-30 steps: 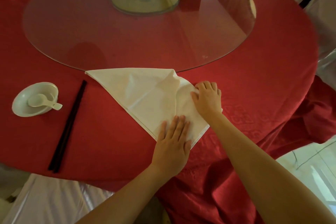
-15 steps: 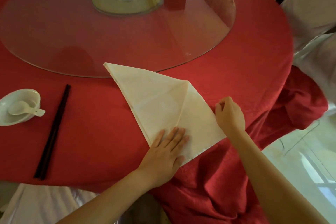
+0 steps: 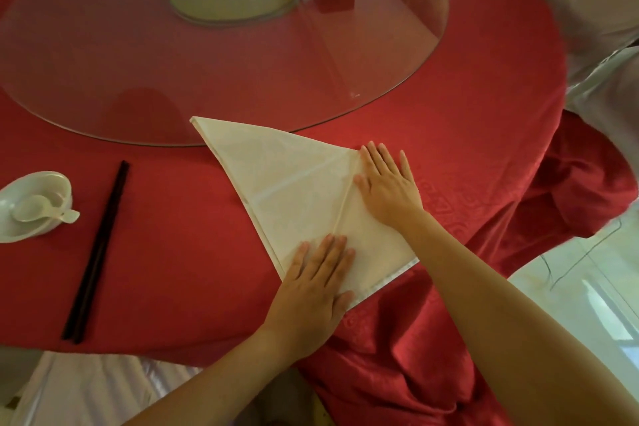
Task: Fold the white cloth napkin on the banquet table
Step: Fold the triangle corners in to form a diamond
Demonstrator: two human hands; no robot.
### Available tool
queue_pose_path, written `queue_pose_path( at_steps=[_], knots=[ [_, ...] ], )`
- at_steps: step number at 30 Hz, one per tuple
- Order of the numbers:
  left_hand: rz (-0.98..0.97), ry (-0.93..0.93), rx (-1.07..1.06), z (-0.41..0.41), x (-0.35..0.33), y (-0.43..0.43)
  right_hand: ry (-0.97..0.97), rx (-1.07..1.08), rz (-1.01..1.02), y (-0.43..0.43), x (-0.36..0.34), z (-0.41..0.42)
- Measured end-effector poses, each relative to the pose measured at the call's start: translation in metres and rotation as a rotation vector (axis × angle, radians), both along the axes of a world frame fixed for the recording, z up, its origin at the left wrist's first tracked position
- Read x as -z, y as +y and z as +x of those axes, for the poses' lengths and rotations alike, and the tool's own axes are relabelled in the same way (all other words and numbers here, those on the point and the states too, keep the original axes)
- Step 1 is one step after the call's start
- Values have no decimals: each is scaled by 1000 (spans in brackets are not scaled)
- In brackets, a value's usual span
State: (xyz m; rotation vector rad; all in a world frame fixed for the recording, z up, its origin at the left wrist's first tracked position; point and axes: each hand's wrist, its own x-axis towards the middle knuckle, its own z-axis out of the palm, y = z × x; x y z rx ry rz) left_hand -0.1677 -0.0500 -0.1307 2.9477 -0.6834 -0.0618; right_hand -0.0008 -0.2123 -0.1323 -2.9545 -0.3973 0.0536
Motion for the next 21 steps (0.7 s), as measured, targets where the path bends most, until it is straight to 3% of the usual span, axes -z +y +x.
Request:
queue_pose_path(
  at_steps=[7,12,14,16,18,21],
  knots=[
    [15,-2,-4,-3,-3,-1,-8,83,4,-9,-12,-6],
    [-278,20,-59,32,-18,20,-30,-170,-19,5,-7,-41],
    [-441,-125,-331,76,-33,50,-3,-146,-34,2,-5,-37],
    [-656,-177,-754,120,-49,89,5,-124,-14,1,-6,-29],
    [-765,-88,-1093,154,-56,122,17,-122,-10,2,-6,-26],
    [-909,123,-1267,184,-54,142,-3,-85,41,2,-7,-27]
  ],
)
